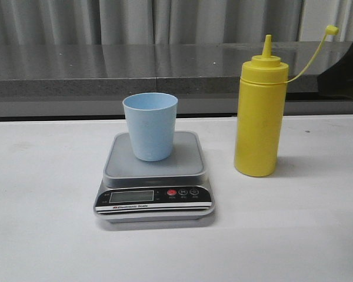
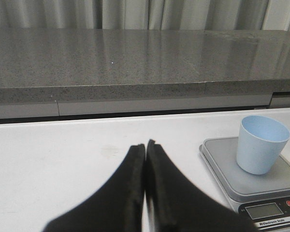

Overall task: Pour seasoning into cup on scale with both arms
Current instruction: 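Move the right gripper to the yellow bottle and close around its body, then lift the yellow bottle with the right gripper, tilting its nozzle toward cup, then hold the bottle inverted with its nozzle over the blue cup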

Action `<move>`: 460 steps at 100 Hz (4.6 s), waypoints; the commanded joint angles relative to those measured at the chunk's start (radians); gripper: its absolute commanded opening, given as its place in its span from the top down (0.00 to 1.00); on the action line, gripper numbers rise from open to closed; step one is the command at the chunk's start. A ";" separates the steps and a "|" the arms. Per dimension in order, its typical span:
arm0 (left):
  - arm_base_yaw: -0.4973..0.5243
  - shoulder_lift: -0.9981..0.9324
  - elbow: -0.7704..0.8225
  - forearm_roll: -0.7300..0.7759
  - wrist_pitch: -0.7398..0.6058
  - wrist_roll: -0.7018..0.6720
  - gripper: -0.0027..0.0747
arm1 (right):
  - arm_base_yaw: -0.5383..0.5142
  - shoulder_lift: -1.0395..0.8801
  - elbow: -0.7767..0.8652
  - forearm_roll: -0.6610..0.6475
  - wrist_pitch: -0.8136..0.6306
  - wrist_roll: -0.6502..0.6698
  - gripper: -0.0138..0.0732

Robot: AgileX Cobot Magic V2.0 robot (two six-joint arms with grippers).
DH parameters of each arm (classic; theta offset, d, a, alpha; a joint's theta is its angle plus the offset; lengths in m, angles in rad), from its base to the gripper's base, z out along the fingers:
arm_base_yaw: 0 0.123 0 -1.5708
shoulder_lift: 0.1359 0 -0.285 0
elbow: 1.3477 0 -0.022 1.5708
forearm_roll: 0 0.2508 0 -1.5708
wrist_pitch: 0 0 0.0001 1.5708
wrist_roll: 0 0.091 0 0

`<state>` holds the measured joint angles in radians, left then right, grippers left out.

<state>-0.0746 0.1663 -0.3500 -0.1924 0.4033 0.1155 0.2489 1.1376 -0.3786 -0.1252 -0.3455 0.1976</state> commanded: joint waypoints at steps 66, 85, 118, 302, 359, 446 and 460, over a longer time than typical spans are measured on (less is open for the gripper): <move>0.003 0.009 -0.028 -0.008 -0.078 -0.008 0.99 | 0.004 0.408 -0.026 -0.069 -0.643 0.001 0.11; 0.003 0.009 -0.028 -0.008 -0.078 -0.008 0.99 | 0.004 0.486 -0.026 -0.069 -0.749 0.000 0.11; 0.003 0.009 -0.028 -0.008 -0.078 -0.008 0.99 | 0.004 0.574 -0.076 -0.086 -0.815 0.000 0.11; 0.003 0.009 -0.028 -0.008 -0.078 -0.008 0.99 | 0.008 0.467 -0.369 -0.387 -0.395 -0.061 0.61; 0.003 0.009 -0.028 -0.008 -0.078 -0.008 0.99 | 0.216 0.424 -0.664 -0.770 0.327 -0.061 0.61; 0.003 0.009 -0.028 -0.008 -0.078 -0.008 0.99 | 0.409 0.566 -0.809 -1.231 0.721 -0.061 0.61; 0.003 0.009 -0.028 -0.008 -0.078 -0.008 0.99 | 0.432 0.579 -0.809 -1.322 0.792 -0.061 0.61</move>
<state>-0.0746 0.1663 -0.3500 -0.1924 0.4033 0.1155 0.6696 1.7560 -1.1560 -1.3582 0.3976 0.1432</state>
